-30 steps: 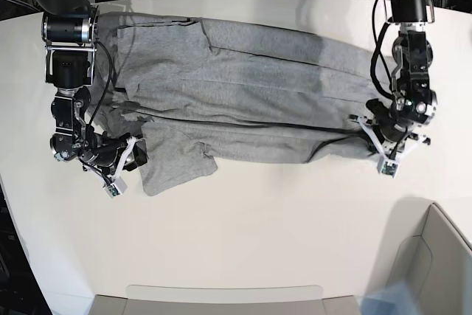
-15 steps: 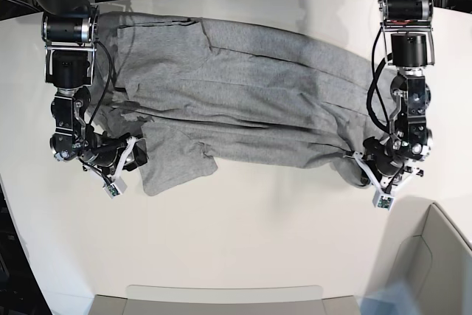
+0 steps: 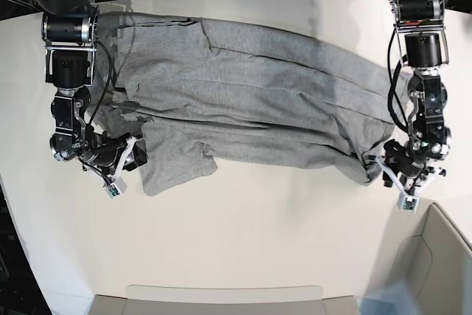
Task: Fold the T-shirt properly
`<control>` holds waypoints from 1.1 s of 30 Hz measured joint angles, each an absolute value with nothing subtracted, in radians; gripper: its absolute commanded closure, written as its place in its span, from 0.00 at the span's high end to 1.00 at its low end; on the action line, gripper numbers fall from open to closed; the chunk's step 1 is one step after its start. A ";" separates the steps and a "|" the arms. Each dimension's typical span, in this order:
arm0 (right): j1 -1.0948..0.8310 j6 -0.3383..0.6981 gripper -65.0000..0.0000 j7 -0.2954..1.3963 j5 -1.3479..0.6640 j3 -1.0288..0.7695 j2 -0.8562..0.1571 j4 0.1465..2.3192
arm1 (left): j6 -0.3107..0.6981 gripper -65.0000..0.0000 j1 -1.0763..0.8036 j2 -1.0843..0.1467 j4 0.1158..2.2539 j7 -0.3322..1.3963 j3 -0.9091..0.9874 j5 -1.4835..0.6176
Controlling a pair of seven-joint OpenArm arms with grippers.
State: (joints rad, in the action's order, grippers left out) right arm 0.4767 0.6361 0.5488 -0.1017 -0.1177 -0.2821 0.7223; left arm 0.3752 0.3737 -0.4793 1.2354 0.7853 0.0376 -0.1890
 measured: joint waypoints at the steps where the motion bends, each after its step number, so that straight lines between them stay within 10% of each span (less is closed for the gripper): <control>1: 0.476 0.636 0.27 0.549 -0.102 -0.118 -0.282 0.722 | 0.375 0.28 0.369 -0.479 1.256 0.788 0.070 -0.187; 7: 0.476 0.636 0.27 0.549 -0.105 -0.120 -0.282 0.722 | 0.371 0.00 0.213 -0.481 1.431 0.849 0.135 -0.187; 33: 0.476 0.636 0.27 0.552 -0.104 -0.121 -0.282 0.723 | 0.365 0.00 -0.100 -0.442 1.372 0.774 0.115 -0.211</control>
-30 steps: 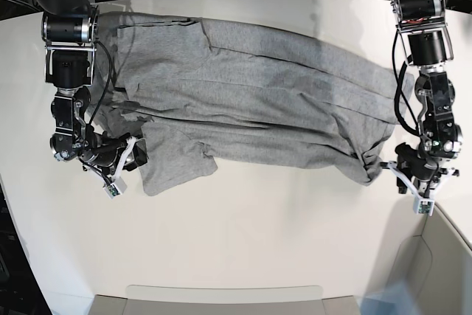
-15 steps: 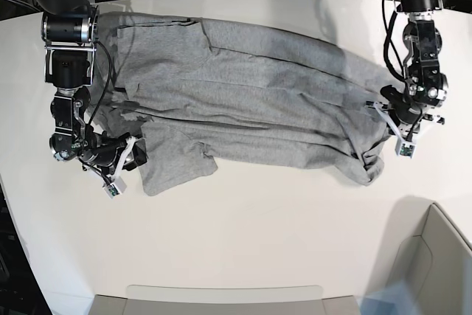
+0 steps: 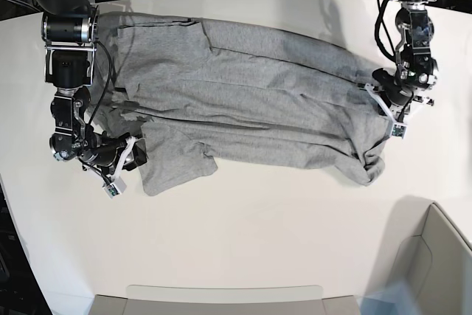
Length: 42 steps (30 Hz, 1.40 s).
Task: Fold the T-shirt properly
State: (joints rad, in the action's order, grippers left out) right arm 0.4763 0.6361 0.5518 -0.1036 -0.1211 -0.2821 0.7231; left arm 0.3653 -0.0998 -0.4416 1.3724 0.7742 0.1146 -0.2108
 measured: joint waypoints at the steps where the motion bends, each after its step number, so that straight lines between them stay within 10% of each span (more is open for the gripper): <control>1: 0.476 0.636 0.27 0.552 -0.103 -0.121 -0.282 0.723 | 0.367 0.00 -0.112 -0.444 1.374 0.770 0.118 -0.211; 42: 0.476 0.636 0.27 0.552 -0.106 -0.121 -0.290 0.723 | 0.378 0.07 -0.289 -0.401 1.782 1.088 0.350 -0.200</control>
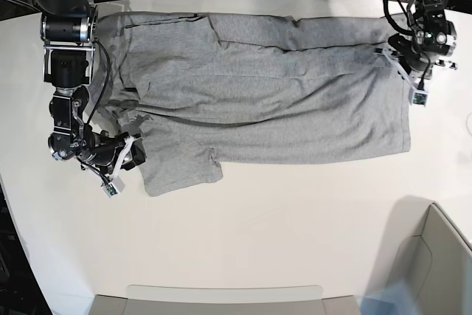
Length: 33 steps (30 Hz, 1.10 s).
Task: Fold the T-shirt properly
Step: 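Lift the left gripper and move it to the collar-side corner, then move the open left gripper along the side edge to the hem corner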
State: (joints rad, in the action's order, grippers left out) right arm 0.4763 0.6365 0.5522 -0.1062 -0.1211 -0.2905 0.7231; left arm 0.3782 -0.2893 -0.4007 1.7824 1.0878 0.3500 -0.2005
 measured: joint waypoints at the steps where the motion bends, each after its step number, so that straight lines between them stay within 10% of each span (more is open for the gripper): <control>1: 0.476 0.636 0.27 0.552 -0.107 -0.121 -0.291 0.723 | 0.379 0.11 -0.281 -0.402 1.787 1.090 0.369 -0.194; 19: 0.477 0.636 0.27 0.553 -0.103 -0.123 -0.290 0.725 | 0.363 0.20 0.321 -0.399 1.194 0.934 0.297 -0.163; 26: 0.476 0.636 0.27 0.552 -0.102 -0.123 -0.293 0.725 | 0.150 0.29 0.366 -0.406 1.111 0.859 0.297 -0.142; 33: 0.476 0.636 0.27 0.553 -0.102 -0.123 -0.293 0.725 | 0.149 0.30 0.348 -0.422 1.107 0.863 0.297 -0.154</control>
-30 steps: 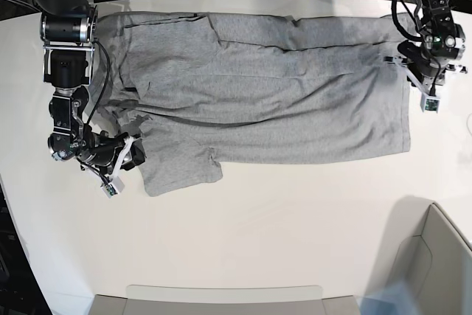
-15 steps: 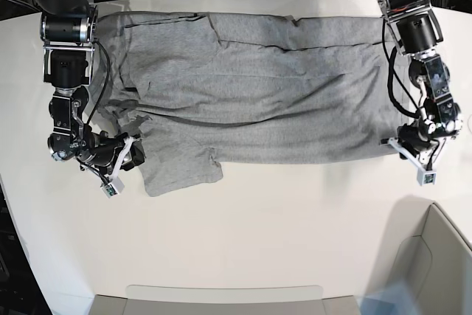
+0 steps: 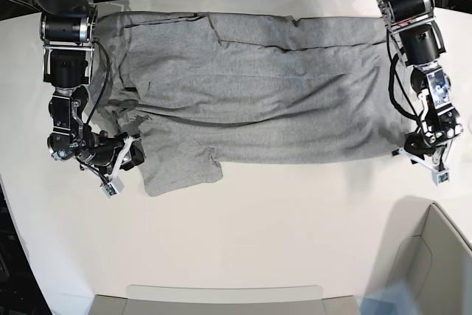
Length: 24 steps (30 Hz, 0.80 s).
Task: Fold the T-shirt properly
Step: 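Move the open left gripper along the side edge to the hem corner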
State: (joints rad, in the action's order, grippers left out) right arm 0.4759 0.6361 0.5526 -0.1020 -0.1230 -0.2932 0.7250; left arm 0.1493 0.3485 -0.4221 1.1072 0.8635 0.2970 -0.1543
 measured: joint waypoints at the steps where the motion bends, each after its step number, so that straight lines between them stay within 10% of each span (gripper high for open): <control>1: 0.476 0.636 0.27 0.553 -0.102 -0.123 -0.293 0.725 | 0.149 0.30 0.344 -0.425 1.108 0.863 0.297 -0.167; 24: 0.476 0.636 0.27 0.553 -0.102 -0.121 -0.293 0.725 | 0.150 0.32 0.316 -0.558 1.057 0.888 0.224 -0.667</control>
